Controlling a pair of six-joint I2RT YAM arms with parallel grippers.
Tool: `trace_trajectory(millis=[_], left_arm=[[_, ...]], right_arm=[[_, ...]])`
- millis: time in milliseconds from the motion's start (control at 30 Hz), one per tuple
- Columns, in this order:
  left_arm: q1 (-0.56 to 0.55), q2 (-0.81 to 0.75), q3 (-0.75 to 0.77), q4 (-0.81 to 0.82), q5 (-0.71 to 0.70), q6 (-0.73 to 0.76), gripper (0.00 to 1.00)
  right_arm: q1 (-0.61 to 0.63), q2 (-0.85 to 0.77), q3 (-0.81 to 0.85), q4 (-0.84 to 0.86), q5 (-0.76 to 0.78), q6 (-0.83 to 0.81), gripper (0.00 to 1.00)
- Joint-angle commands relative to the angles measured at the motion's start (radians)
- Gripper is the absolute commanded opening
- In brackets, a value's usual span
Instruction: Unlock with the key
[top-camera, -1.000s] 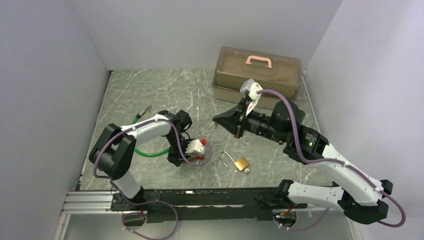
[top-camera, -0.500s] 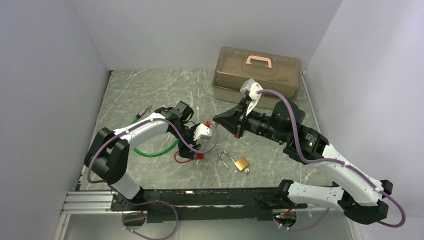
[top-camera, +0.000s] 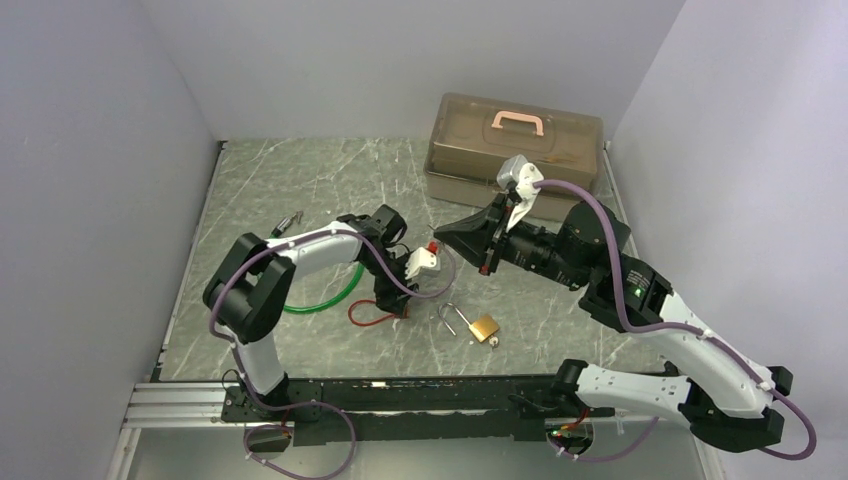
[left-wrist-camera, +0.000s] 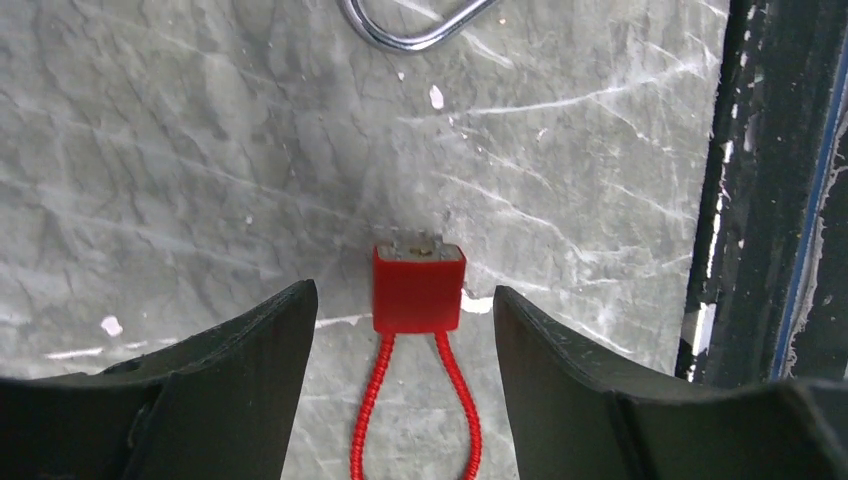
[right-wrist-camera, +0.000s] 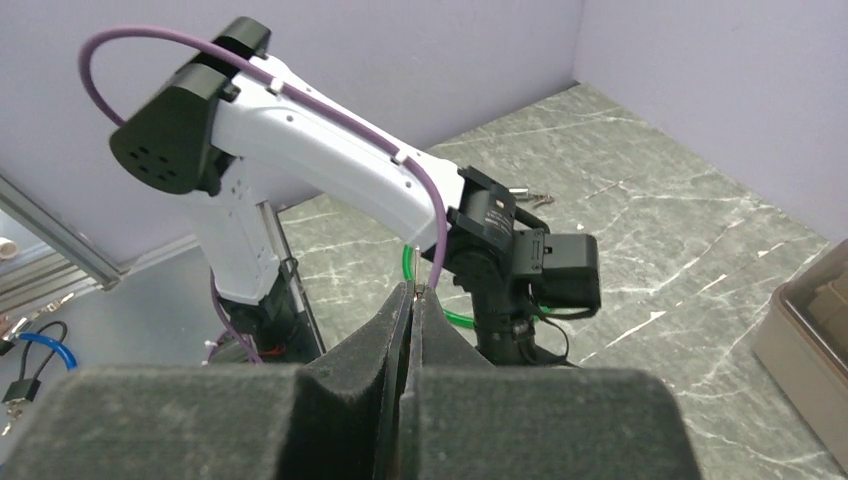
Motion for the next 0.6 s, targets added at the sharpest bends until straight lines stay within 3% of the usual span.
trace_trajectory(millis=[0, 400, 567], left_arm=[[-0.037, 0.024, 0.034, -0.032, -0.008, 0.009, 0.70], [-0.131, -0.046, -0.112, 0.048, -0.191, 0.009, 0.68], [-0.129, -0.098, -0.148, 0.060, -0.211, 0.030, 0.72]], right_arm=[[-0.003, -0.032, 0.048, 0.008, 0.016, -0.016, 0.00], [-0.003, -0.058, 0.059, -0.013, 0.021, -0.028, 0.00], [-0.003, -0.058, 0.063, -0.022, 0.018, -0.030, 0.00]])
